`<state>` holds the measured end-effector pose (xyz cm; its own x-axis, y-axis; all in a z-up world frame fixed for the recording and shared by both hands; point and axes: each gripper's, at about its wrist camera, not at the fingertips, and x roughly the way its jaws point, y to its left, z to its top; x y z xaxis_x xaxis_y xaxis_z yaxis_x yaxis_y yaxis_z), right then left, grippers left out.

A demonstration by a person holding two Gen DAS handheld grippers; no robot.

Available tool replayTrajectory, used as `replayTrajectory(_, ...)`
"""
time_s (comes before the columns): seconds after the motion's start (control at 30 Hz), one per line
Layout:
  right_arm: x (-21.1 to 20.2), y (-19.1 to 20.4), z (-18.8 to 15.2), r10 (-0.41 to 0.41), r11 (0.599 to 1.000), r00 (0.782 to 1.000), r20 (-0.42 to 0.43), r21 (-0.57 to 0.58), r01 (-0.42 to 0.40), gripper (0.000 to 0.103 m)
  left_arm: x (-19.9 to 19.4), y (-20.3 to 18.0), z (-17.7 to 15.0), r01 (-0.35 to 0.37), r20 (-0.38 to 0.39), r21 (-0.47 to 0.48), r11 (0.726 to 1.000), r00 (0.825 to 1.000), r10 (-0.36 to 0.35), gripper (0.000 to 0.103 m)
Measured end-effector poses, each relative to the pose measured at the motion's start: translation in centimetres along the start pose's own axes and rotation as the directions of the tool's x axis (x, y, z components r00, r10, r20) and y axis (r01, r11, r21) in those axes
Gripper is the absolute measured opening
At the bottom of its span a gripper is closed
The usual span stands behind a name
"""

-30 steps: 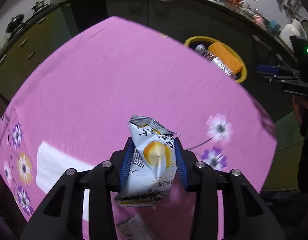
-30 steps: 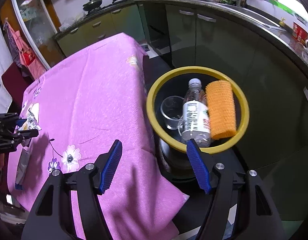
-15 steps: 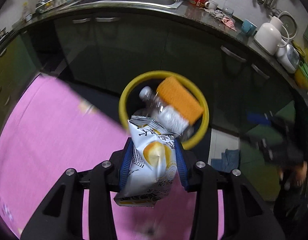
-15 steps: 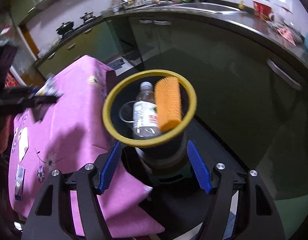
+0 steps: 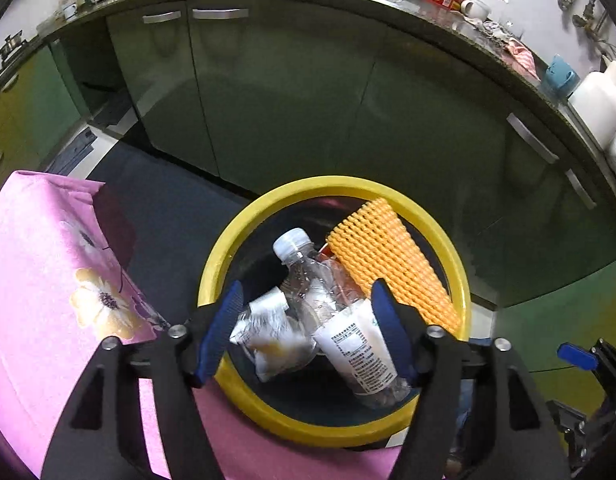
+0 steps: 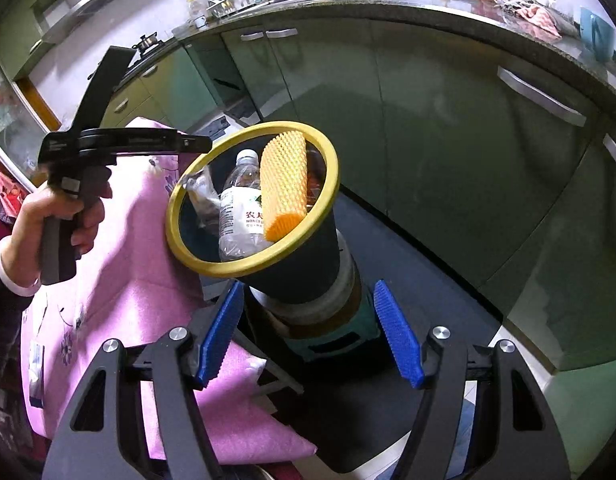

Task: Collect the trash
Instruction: 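Carry the snack bag over the bin and drop it with the left gripper, then grasp the white paper napkin with the right gripper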

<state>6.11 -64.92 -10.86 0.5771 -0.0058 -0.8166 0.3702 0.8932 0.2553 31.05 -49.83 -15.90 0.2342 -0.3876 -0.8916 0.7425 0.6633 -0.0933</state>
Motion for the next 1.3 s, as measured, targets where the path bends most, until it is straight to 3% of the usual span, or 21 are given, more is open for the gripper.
replayTrajectory(0.13,0.0,0.5,0.1,0.010,1.000,1.000,0.001,-0.012,-0.010,0.068,-3.7,0.4,-0.9,0.014,0.054,0.009,1.000,0.998,-0.015,0.065)
replayTrajectory(0.27,-0.1,1.6,0.1,0.017,0.999,1.000,0.005,-0.033,-0.017,0.071,-9.5,1.9,-3.0,0.061,0.142,-0.025,0.998,0.988,-0.057,0.077)
replayTrajectory(0.43,-0.1,4.1,-0.1,0.033,0.996,0.999,-0.006,-0.084,-0.034,0.071,-18.2,6.6,-8.4,0.102,0.304,-0.101,0.990,0.950,-0.067,0.083)
replayTrajectory(0.5,-0.1,5.8,-0.2,0.041,0.992,0.999,-0.013,-0.118,-0.042,0.071,-21.8,9.2,-11.5,0.073,0.396,-0.151,0.986,0.918,-0.008,0.090)
replayTrajectory(0.6,-0.1,8.3,-0.1,0.053,0.984,0.998,-0.022,-0.169,-0.056,0.071,-25.5,12.3,-15.7,-0.009,0.482,-0.222,0.975,0.868,0.117,0.091)
replayTrajectory(0.63,0.0,9.3,-0.1,0.059,0.980,0.998,-0.026,-0.188,-0.063,0.071,-26.9,14.0,-17.9,-0.042,0.513,-0.261,0.964,0.840,0.175,0.091)
replayTrajectory(0.73,0.5,13.3,-0.4,0.084,0.960,0.995,-0.052,-0.264,-0.094,0.071,-29.2,17.6,-22.4,-0.073,0.557,-0.351,0.934,0.785,0.271,0.093)
replayTrajectory(0.8,1.1,16.5,-0.9,0.105,0.937,0.991,-0.082,-0.326,-0.126,0.071,-30.4,20.0,-25.3,-0.092,0.576,-0.421,0.903,0.742,0.344,0.096)
replayTrajectory(0.9,2.3,22.0,-1.7,0.147,0.890,0.979,-0.140,-0.413,-0.193,0.071,-31.4,24.0,-29.9,-0.126,0.555,-0.550,0.825,0.683,0.474,0.096)
replayTrajectory(1.03,3.4,29.5,-4.4,0.230,0.794,0.938,-0.259,-0.507,-0.335,0.071,-31.5,27.8,-33.8,-0.131,0.519,-0.654,0.745,0.639,0.568,0.096)
replayTrajectory(1.1,3.8,32.7,-5.7,0.248,0.748,0.922,-0.298,-0.546,-0.378,0.071,-31.5,28.9,-35.2,-0.152,0.500,-0.679,0.718,0.621,0.604,0.096)
replayTrajectory(1.13,4.0,34.5,-6.2,0.252,0.724,0.917,-0.310,-0.569,-0.391,0.071,-31.3,29.1,-35.8,-0.177,0.486,-0.693,0.699,0.602,0.634,0.096)
replayTrajectory(1.2,4.8,38.0,-6.7,0.254,0.680,0.908,-0.333,-0.606,-0.413,0.071,-31.1,29.2,-36.1,-0.214,0.461,-0.709,0.672,0.581,0.671,0.096)
replayTrajectory(1.3,6.1,43.0,-6.9,0.285,0.619,0.887,-0.363,-0.637,-0.459,0.071,-31.4,29.6,-36.9,-0.220,0.455,-0.722,0.656,0.564,0.689,0.096)
